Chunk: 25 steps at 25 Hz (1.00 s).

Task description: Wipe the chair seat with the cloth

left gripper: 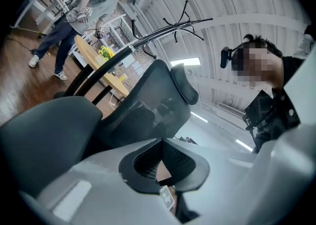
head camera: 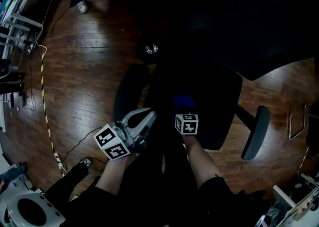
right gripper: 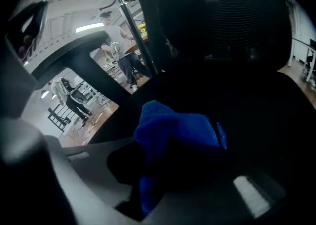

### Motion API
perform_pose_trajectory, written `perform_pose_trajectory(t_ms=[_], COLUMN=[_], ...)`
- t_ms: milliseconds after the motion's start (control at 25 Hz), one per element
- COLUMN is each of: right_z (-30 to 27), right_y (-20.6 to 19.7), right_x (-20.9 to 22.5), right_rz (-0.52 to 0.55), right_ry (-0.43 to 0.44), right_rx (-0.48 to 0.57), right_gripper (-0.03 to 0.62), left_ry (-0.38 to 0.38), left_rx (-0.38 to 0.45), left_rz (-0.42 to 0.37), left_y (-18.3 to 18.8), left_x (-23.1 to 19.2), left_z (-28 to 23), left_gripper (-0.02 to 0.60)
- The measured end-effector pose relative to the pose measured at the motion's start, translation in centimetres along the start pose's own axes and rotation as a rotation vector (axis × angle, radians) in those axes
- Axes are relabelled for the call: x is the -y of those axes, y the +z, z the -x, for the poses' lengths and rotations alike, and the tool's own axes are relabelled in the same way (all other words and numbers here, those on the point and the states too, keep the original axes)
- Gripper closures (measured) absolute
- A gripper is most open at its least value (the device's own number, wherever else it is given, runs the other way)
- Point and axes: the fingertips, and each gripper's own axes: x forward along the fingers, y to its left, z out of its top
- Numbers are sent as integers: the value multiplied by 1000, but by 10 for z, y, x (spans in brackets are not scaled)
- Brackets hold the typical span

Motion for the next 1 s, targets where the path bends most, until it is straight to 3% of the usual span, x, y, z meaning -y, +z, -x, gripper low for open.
perform_pose_trajectory(t_ms=[240,480,840,1000], right_z=[67,129,148,131], right_y=[-15,-35,-41,-25], right_x=[118,191,210,169], right_rz=[-161,-199,-249,-304], right_ry=[-171,-302,-384,-328], right_rx=[47,56,110,212], right_gripper=[530,530,530,530], left_ry=[-84,-153,-131,-84], left_rx=[-82,-125,-108,-57], left_rz=[-17,-9,-21,-25], left_y=[-19,-32,-26,-11], left_x=[17,34,33,21], left_z=[-48,-79,-77,-60], left_gripper=[594,594,594,594])
